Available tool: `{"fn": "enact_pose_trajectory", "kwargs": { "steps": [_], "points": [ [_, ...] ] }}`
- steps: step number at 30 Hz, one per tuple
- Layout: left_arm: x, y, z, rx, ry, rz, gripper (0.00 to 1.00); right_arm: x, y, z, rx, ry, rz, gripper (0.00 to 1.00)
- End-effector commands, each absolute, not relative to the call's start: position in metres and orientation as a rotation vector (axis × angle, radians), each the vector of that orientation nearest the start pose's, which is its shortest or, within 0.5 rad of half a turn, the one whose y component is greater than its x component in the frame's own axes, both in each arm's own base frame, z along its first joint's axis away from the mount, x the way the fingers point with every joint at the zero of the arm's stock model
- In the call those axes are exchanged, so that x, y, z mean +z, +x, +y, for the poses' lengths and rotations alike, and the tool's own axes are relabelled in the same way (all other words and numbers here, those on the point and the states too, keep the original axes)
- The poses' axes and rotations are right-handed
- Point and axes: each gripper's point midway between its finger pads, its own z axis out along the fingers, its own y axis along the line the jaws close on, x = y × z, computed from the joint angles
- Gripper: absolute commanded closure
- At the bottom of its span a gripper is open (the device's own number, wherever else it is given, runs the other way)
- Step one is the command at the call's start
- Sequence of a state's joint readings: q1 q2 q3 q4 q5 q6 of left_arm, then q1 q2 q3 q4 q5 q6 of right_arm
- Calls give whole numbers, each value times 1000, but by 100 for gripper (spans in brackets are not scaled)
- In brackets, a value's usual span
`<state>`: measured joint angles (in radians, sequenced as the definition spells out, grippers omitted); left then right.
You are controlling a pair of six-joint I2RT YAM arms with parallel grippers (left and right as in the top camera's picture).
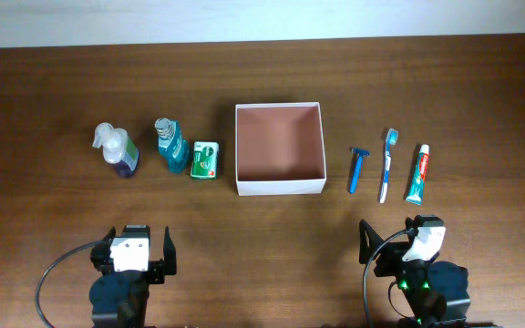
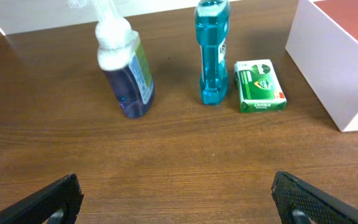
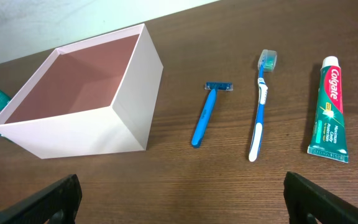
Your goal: Pack container
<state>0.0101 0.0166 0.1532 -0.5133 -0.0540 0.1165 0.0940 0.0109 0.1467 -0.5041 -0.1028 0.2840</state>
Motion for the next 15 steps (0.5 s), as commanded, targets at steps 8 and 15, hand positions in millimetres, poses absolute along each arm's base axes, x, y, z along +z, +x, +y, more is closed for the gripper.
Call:
{"fn": "enact_pose_trajectory", "kwargs": {
  "steps": [8, 15],
  "points": [
    [137, 224, -18, -122, 48, 1871, 1, 119, 217, 36, 337, 121, 1951, 1],
    [200, 211, -15, -255, -147, 1790, 1, 119, 217, 36, 336, 121, 1950, 1]
  ]
}}
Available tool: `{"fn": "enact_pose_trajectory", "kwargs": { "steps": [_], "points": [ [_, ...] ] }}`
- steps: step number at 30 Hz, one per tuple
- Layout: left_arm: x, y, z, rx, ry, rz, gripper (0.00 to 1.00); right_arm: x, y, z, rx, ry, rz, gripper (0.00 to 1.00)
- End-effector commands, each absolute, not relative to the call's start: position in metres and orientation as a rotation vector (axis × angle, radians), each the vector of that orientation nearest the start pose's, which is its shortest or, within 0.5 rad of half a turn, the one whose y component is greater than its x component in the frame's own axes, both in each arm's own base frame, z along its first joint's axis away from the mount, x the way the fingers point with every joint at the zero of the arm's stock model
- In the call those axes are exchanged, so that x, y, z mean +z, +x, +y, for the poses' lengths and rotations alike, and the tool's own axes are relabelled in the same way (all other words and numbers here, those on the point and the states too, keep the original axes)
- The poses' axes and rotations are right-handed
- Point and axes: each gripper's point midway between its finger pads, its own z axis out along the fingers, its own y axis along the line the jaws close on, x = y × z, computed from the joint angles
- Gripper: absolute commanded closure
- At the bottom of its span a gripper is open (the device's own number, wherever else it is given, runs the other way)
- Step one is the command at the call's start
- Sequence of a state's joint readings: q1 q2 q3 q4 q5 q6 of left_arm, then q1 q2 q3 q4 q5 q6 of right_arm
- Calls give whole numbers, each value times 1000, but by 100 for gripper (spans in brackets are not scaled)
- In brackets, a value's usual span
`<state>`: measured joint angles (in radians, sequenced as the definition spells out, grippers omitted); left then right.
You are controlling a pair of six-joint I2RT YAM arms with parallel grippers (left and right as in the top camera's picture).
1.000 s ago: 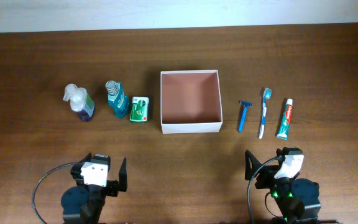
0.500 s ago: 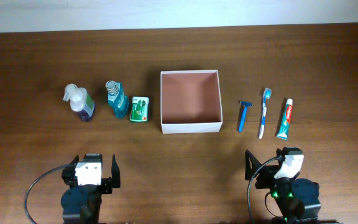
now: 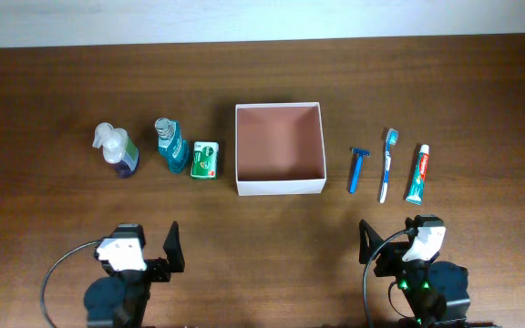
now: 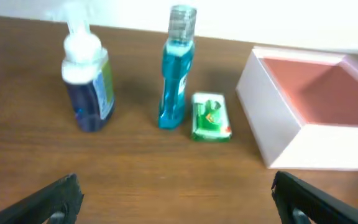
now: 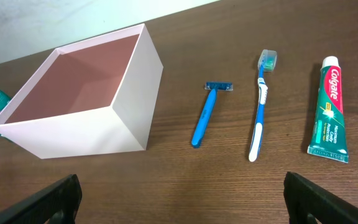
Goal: Pack container
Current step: 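Reach the left gripper to the purple soap pump bottle and grasp it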
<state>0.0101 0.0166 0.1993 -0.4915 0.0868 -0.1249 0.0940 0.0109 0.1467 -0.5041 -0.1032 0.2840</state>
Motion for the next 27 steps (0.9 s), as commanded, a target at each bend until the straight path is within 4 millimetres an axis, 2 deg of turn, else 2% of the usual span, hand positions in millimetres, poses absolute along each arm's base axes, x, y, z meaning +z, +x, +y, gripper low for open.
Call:
{"fn": "enact_pose_trajectory", "kwargs": {
  "steps": [1, 6, 10, 14, 16, 18, 19, 22, 23, 24, 27],
  "points": [
    [213, 208, -13, -240, -157, 1781, 0, 119, 217, 36, 336, 121, 1950, 1],
    [285, 197, -6, -201, -191, 1805, 1, 119, 217, 36, 336, 121, 1950, 1],
    [312, 205, 9, -99, -278, 2031, 1, 119, 217, 36, 336, 121, 1951, 1],
    [332, 239, 12, -56, -291, 2223, 1, 119, 217, 36, 336, 121, 1950, 1],
    [342, 263, 13, 17, -161, 2290, 0, 119, 217, 36, 336, 121, 1950, 1],
    [349, 296, 14, 68, -49, 2331, 0, 119, 217, 36, 336, 121, 1950, 1],
    [347, 321, 14, 94, 11, 2362, 0, 119, 217, 36, 336, 121, 1950, 1],
    [335, 356, 24, 141, 3, 2418, 0, 119, 217, 36, 336, 121, 1950, 1],
    [323, 371, 32, 151, -33, 2454, 0, 119, 217, 36, 336, 121, 1950, 1],
    [303, 386, 49, 176, -129, 2504, 0, 119, 217, 36, 336, 121, 1951, 1],
    [268, 402, 73, 167, -225, 2585, 0, 119, 217, 36, 336, 121, 1950, 1]
  ]
}}
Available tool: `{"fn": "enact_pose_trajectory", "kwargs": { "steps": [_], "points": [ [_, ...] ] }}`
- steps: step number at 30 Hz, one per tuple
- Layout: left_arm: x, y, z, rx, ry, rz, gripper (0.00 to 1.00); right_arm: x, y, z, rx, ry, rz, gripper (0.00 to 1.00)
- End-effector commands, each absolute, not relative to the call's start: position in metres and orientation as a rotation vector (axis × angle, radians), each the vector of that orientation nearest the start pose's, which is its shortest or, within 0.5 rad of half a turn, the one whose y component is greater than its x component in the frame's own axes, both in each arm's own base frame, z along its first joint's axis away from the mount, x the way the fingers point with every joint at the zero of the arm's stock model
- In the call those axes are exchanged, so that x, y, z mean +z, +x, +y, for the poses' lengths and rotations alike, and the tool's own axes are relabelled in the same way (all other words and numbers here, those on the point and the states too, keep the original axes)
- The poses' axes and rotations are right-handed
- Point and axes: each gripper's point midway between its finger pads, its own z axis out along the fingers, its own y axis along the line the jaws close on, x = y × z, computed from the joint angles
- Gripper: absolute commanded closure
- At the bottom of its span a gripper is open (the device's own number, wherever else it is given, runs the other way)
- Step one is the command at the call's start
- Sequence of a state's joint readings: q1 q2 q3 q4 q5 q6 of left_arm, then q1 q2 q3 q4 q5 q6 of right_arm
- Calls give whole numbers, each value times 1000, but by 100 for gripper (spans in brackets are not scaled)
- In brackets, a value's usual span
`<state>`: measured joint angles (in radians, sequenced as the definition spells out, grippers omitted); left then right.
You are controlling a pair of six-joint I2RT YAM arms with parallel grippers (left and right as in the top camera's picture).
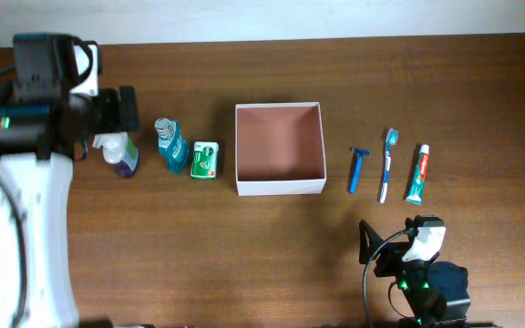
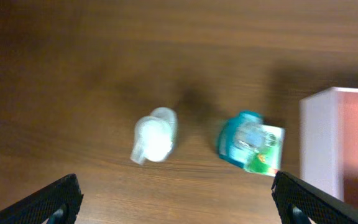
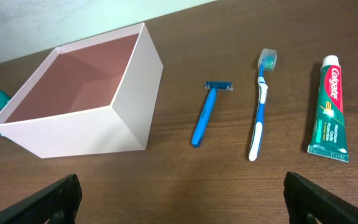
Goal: Pack container
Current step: 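Reach the left gripper to the purple soap pump bottle and grasp it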
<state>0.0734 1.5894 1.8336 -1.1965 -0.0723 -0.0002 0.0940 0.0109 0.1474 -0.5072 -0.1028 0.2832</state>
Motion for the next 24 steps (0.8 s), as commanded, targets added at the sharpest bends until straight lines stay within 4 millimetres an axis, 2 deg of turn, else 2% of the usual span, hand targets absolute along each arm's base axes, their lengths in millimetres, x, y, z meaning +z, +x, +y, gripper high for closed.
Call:
{"fn": "enact_pose_trajectory", "kwargs": {
  "steps": [1, 3, 4, 5, 9, 13, 17, 24],
  "points": [
    [256, 405, 79, 159, -244, 2615, 0, 119, 217, 36, 336, 121, 1950, 1],
    [236, 410, 88, 154, -268, 2663, 0, 119, 217, 36, 336, 121, 1950, 1],
    [219, 413, 94, 153, -290, 2705, 1, 119, 217, 36, 336, 121, 1951, 1],
    [213, 414, 96, 154, -289, 2722, 0, 119, 217, 36, 336, 121, 1950, 1],
    [195, 420, 100, 159, -249, 2763, 1, 119, 217, 36, 337, 121, 1950, 1],
    [170, 430, 91, 79, -151, 2815, 1, 119, 217, 36, 336, 121, 1950, 1],
    [149, 437, 92, 74, -85, 2850, 1, 119, 217, 36, 337, 121, 1950, 1],
    [129, 444, 92, 66, -77, 2877, 2, 119, 217, 36, 336, 121, 1950, 1]
  ]
}}
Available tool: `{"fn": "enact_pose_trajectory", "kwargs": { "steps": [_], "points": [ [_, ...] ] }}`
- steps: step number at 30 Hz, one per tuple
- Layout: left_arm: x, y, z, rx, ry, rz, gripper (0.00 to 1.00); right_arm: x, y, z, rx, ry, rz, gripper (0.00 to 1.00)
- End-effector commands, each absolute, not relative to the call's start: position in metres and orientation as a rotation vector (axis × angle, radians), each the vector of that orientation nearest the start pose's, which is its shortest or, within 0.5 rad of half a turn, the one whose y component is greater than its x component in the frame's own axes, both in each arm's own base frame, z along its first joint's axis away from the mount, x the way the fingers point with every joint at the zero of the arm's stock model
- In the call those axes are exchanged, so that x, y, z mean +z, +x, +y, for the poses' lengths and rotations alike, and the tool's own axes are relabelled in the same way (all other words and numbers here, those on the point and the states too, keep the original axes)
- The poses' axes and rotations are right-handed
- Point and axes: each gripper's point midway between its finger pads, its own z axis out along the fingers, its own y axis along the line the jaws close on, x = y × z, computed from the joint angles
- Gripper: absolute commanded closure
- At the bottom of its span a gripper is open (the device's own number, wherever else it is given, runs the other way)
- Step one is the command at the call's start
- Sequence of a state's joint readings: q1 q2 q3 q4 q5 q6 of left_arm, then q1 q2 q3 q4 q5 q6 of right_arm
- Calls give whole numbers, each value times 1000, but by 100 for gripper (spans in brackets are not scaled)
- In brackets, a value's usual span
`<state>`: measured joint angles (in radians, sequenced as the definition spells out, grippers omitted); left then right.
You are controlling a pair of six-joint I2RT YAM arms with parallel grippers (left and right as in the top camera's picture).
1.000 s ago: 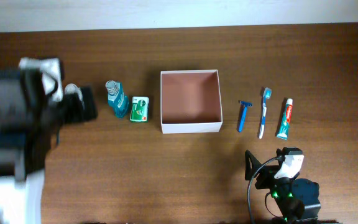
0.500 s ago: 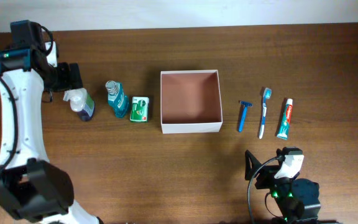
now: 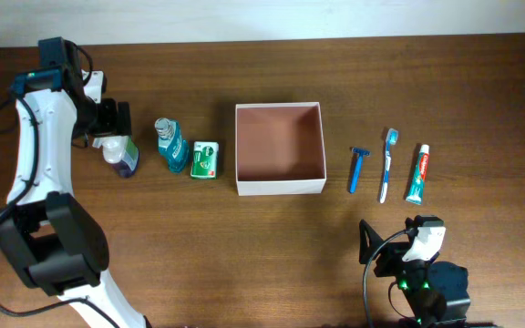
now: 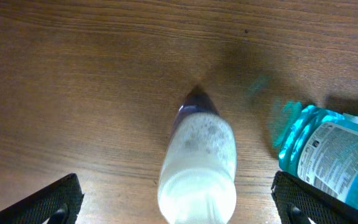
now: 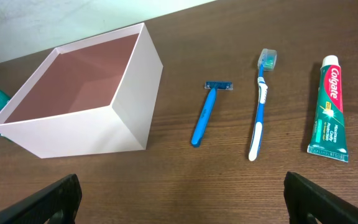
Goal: Pack container
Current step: 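Reach the left gripper to the purple soap pump bottle and grasp it, then carry the soap bottle into the box and release it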
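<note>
A white box [image 3: 279,188] with a pink inside stands open mid-table. To its left are a pump bottle [image 3: 121,157] of purple soap, a teal mouthwash bottle [image 3: 169,144] and a small green packet [image 3: 205,158]. On the right lie a blue razor [image 3: 358,169], a toothbrush [image 3: 386,164] and a toothpaste tube [image 3: 416,173]. My left gripper [image 3: 108,123] hangs open straight over the pump bottle [image 4: 197,168], fingers either side of its white top. My right gripper [image 5: 179,199] rests open near the front edge, short of the razor [image 5: 207,115].
The mouthwash bottle [image 4: 328,155] stands close to the right of the pump bottle. The box [image 5: 73,124] sits left of the right gripper. The table's far edge meets a white wall just behind the left arm.
My left gripper has come down closer over the pump bottle, whose white top now fills the space between the open fingers. The right arm and all the objects are unchanged.
Both arms were parked at the front edge with grippers open. The left wrist then faced the bottles and box from a new angle. Later it looked down on the bottles from above, and now it hangs low over the pump bottle. The right arm stayed still.
</note>
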<state>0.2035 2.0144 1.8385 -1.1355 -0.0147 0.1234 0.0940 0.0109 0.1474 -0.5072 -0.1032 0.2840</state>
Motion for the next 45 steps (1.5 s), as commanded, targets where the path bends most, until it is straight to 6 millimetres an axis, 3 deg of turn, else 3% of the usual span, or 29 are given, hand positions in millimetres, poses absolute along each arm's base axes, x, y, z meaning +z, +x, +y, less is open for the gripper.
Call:
{"fn": "enact_pose_trajectory", "kwargs": {
  "steps": [1, 8, 10, 13, 16, 18, 21, 22, 23, 27, 29, 33, 35, 40, 42, 45],
  "points": [
    [127, 444, 92, 65, -75, 2882, 3, 119, 217, 36, 336, 121, 1950, 1],
    [114, 438, 90, 50, -59, 2935, 23, 119, 217, 36, 337, 121, 1950, 1],
    [107, 437, 90, 48, -38, 2953, 18, 119, 217, 36, 336, 121, 1950, 1],
    [104, 434, 89, 43, -39, 2970, 19, 119, 217, 36, 336, 121, 1950, 1],
    [104, 434, 89, 43, -39, 2970, 33, 119, 217, 36, 336, 121, 1950, 1],
    [103, 432, 89, 41, -39, 2978, 57, 119, 217, 36, 336, 121, 1950, 1],
    [102, 428, 88, 36, -39, 2997, 61, 119, 217, 36, 336, 121, 1950, 1],
    [102, 426, 88, 33, -40, 3007, 65, 119, 217, 36, 336, 121, 1950, 1],
    [101, 421, 87, 28, -41, 3025, 75, 119, 217, 36, 337, 121, 1951, 1],
    [102, 416, 85, 13, -49, 3044, 91, 119, 217, 36, 337, 121, 1950, 1],
    [107, 414, 83, 2, -52, 3050, 93, 119, 217, 36, 336, 121, 1950, 1],
    [139, 414, 84, 14, -77, 3023, 95, 119, 217, 36, 337, 121, 1950, 1],
    [164, 416, 84, 14, -152, 2985, 98, 119, 217, 36, 336, 121, 1951, 1],
    [240, 413, 72, 8, -143, 2861, 100, 119, 217, 36, 336, 121, 1950, 1],
    [274, 409, 62, 12, -116, 2791, 99, 119, 217, 36, 336, 121, 1950, 1],
    [325, 401, 25, -83, -10, 2663, 99, 119, 217, 36, 336, 121, 1950, 1]
  ]
}}
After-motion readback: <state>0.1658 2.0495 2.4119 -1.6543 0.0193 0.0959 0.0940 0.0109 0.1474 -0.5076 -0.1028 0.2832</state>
